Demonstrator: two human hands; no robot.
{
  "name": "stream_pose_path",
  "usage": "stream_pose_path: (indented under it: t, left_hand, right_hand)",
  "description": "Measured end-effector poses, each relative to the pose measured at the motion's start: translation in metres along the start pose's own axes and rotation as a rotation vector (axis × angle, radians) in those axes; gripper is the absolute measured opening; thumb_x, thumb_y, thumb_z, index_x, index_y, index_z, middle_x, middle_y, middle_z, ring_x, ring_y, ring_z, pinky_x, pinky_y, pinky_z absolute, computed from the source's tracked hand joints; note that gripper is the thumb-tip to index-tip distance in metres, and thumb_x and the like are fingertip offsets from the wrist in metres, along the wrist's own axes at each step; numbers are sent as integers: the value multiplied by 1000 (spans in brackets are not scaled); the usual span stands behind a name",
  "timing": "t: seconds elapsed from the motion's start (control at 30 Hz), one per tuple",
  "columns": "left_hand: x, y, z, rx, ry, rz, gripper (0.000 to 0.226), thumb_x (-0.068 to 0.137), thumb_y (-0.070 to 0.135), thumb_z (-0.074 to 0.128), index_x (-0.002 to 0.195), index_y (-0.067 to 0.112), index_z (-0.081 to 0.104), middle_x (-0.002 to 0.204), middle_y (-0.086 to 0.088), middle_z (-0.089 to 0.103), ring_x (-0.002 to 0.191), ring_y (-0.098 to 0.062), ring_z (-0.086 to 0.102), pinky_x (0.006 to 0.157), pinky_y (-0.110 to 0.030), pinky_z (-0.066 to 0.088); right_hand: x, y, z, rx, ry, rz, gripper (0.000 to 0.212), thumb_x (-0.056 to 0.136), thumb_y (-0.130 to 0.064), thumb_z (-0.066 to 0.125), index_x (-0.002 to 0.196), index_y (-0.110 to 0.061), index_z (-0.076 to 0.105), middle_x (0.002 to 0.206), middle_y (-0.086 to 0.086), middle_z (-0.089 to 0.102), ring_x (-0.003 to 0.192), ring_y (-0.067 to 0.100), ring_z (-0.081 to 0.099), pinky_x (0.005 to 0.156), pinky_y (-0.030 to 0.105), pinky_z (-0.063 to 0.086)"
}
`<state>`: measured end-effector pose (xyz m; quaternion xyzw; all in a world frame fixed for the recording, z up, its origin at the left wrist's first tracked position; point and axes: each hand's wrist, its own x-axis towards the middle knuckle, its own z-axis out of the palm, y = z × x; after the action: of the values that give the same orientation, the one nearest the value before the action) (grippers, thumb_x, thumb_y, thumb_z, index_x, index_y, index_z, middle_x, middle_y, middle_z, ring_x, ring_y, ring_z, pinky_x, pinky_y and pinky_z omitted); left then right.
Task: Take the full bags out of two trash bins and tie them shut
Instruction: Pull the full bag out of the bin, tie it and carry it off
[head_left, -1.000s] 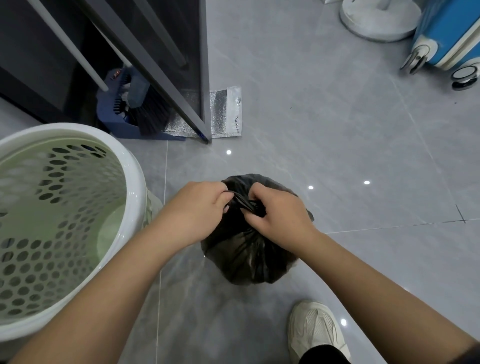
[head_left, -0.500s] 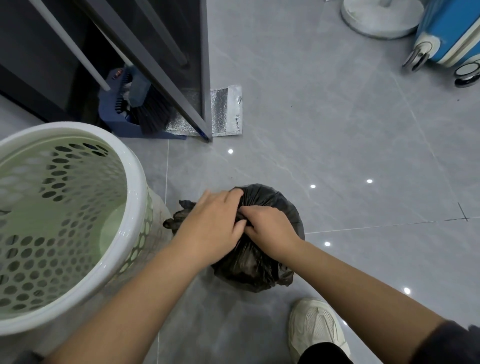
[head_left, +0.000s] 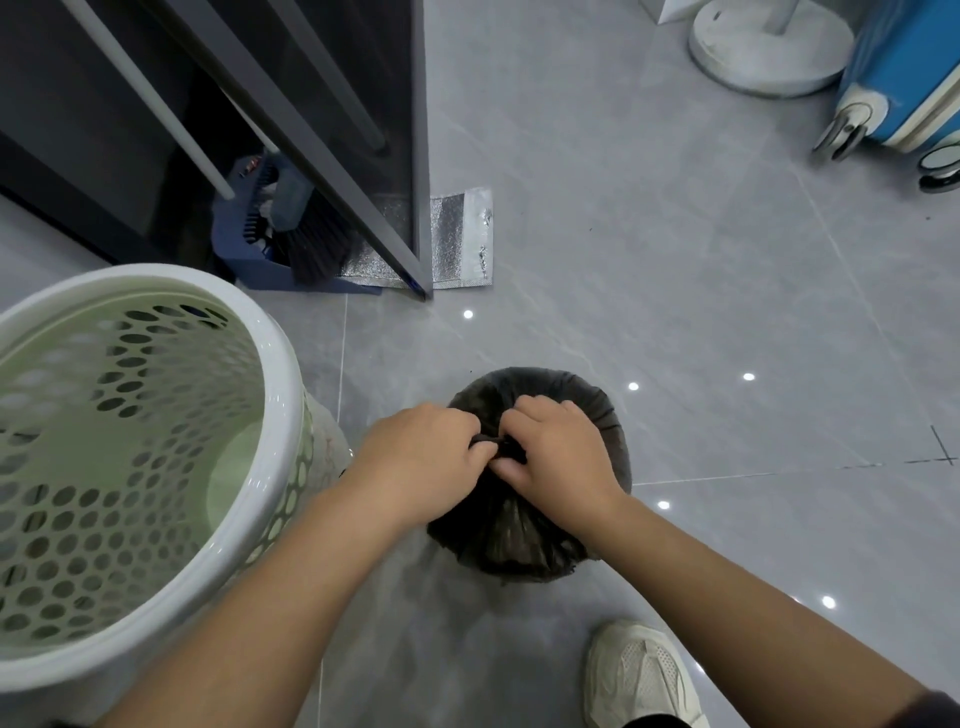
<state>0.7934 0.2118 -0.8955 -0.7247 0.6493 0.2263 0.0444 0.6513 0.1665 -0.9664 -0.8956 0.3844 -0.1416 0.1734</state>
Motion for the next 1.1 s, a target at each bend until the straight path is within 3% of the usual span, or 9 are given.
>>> stream_pose_path:
  t: [0.13,0.2,0.3,0.37,0.47,0.6,0.73,0.93,1.1]
  left_hand:
    - [3,-4,-6,-55,-10,-41,30,95,41,40,73,22,48,69,7,46,72,-19,46,56,-30,29]
    - [2,-6,-9,-58,-10,-40,30,95,42,40,71,26,44,74,3,50,73,-20,46,60,-30,32]
    - [0,-10,-13,-66,4,-41,36,96,44,38,66,23,43,71,5,50,73,-21,50,61,-31,34]
    - [0,-12,-16,-87,6,-44,39,96,43,37,62,24,41,68,5,48,74,-22,52,61,-32,34]
    - [-1,-16,-18,-114,22,-45,42,96,42,36,59,24,36,65,5,45,75,-24,51,61,-32,33]
    - [-1,-21,-20,-122,32,-53,41,96,42,36,60,25,37,64,6,44,78,-25,51,63,-34,35]
    - [-2,-22,-27,-150,34,-48,39,96,41,37,62,23,41,64,7,47,78,-24,52,65,-35,40]
    - [-3,-30,-28,-219,25,-66,42,96,39,42,59,19,39,58,2,46,68,-23,50,66,-37,43]
    - [-3,-28,-29,-225,17,-75,42,96,40,42,59,20,40,58,3,46,62,-14,46,62,-35,39]
  right_hand:
    - [5,-15,-13,-51,-70,112,22,85,-40,51,95,-22,46,71,-9,56,55,14,49,45,29,33]
    - [8,-19,-15,-75,-79,113,25,87,-39,48,106,-24,46,76,-8,61,58,17,53,47,28,34]
    - [10,-21,-14,-68,-10,57,20,80,-37,48,87,-21,57,75,-6,60,63,20,55,56,30,37]
    - [12,-17,-12,7,68,6,21,74,-36,49,72,-16,55,76,-1,53,69,21,49,61,30,33]
    - [18,-13,-15,61,20,-49,25,73,-41,51,66,-16,49,74,-1,52,71,21,50,65,28,32]
    - [23,-18,-23,-17,-49,-8,31,77,-48,56,72,-21,41,60,-8,48,54,17,42,65,29,29]
    - [22,-23,-27,39,-55,-9,21,83,-42,61,91,-23,57,74,-7,62,66,17,55,68,29,40]
    - [18,-18,-18,15,5,-70,21,79,-39,59,73,-20,57,83,-6,53,81,16,49,74,30,35]
    - [25,-18,-27,10,-109,-58,22,80,-40,62,77,-21,52,70,-8,55,67,18,55,65,32,39]
